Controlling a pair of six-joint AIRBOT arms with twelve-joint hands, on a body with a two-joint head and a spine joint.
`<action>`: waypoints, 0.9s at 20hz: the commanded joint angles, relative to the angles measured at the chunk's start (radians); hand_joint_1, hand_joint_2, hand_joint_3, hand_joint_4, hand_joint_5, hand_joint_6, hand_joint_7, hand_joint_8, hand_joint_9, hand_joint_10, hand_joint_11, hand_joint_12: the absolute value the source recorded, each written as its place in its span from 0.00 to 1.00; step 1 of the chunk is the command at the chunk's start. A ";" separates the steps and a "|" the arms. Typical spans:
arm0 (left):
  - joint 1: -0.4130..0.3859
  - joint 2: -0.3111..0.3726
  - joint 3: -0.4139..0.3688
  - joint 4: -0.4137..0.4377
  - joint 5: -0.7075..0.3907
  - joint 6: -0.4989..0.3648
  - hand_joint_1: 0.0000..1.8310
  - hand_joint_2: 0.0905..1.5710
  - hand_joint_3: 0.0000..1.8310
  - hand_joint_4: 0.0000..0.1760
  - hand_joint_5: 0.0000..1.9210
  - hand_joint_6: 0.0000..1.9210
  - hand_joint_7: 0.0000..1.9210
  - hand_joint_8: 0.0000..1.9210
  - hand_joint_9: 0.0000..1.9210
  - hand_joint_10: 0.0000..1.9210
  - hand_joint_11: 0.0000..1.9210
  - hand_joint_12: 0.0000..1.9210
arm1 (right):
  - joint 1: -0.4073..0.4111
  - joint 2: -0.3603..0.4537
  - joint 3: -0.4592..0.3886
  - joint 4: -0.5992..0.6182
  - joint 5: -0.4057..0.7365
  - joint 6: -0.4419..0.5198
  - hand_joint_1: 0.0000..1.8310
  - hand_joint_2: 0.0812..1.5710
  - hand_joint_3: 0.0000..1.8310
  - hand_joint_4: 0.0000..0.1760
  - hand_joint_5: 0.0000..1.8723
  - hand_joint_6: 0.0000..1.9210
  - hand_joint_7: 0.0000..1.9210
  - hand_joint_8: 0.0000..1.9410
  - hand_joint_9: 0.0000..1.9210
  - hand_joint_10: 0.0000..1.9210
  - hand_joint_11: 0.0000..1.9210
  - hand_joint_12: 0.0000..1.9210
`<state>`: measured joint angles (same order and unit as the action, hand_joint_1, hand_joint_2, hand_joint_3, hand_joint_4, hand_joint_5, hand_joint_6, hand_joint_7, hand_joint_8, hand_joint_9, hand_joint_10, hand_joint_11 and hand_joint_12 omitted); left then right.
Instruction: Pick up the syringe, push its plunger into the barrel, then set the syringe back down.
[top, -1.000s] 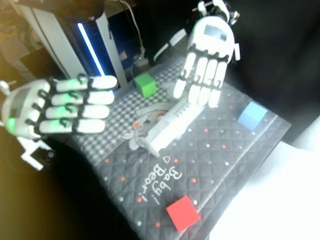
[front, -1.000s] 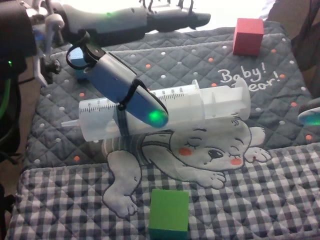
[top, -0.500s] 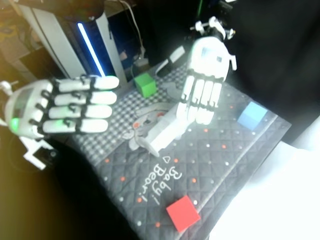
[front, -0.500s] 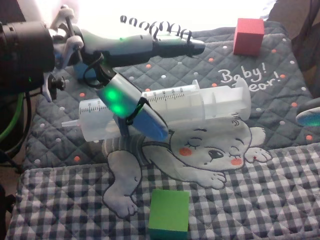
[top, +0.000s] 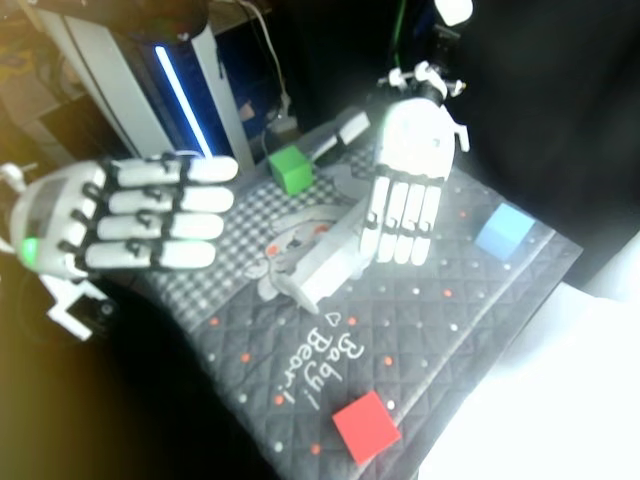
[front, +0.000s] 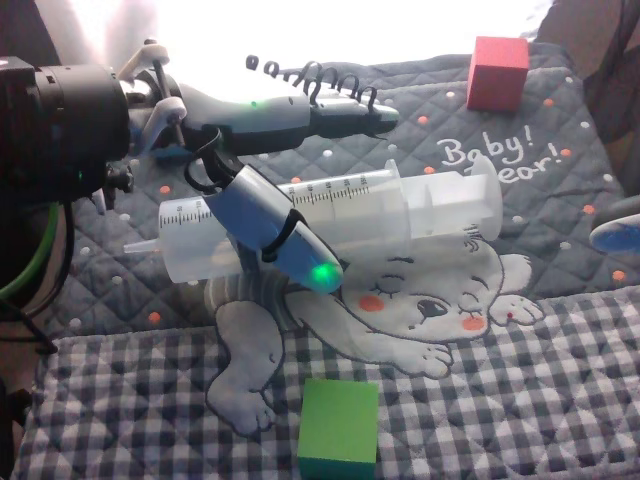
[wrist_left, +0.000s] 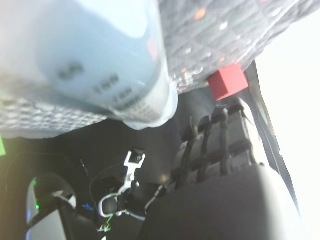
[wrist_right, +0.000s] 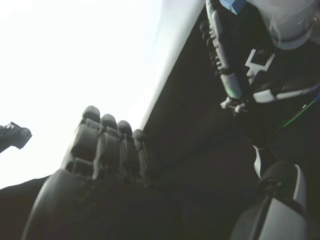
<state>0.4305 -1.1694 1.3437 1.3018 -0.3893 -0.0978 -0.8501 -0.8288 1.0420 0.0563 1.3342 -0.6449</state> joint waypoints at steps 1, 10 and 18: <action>-0.002 -0.007 0.002 -0.016 -0.019 -0.003 0.24 0.40 0.01 0.00 0.00 0.00 0.00 0.00 0.00 0.00 0.00 0.00 | 0.014 0.004 0.005 0.021 0.126 0.004 0.29 0.34 0.00 0.11 0.00 0.00 0.01 0.00 0.00 0.00 0.00 0.00; 0.029 -0.029 0.038 0.104 0.004 -0.130 0.23 0.40 0.00 0.00 0.00 0.00 0.00 0.00 0.00 0.00 0.00 0.00 | 0.014 0.003 0.004 0.021 0.127 0.004 0.32 0.34 0.00 0.31 0.01 0.00 0.02 0.00 0.00 0.00 0.01 0.00; 0.047 -0.065 0.056 0.220 0.055 -0.178 0.33 0.55 0.01 0.00 0.00 0.00 0.00 0.00 0.00 0.00 0.00 0.00 | 0.015 0.002 0.004 0.021 0.128 0.004 0.32 0.35 0.00 0.18 0.01 0.00 0.02 0.00 0.01 0.00 0.02 0.01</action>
<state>0.4812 -1.2316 1.3979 1.5417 -0.3283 -0.2760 -0.8501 -0.8310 1.0420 0.0582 1.3350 -0.6449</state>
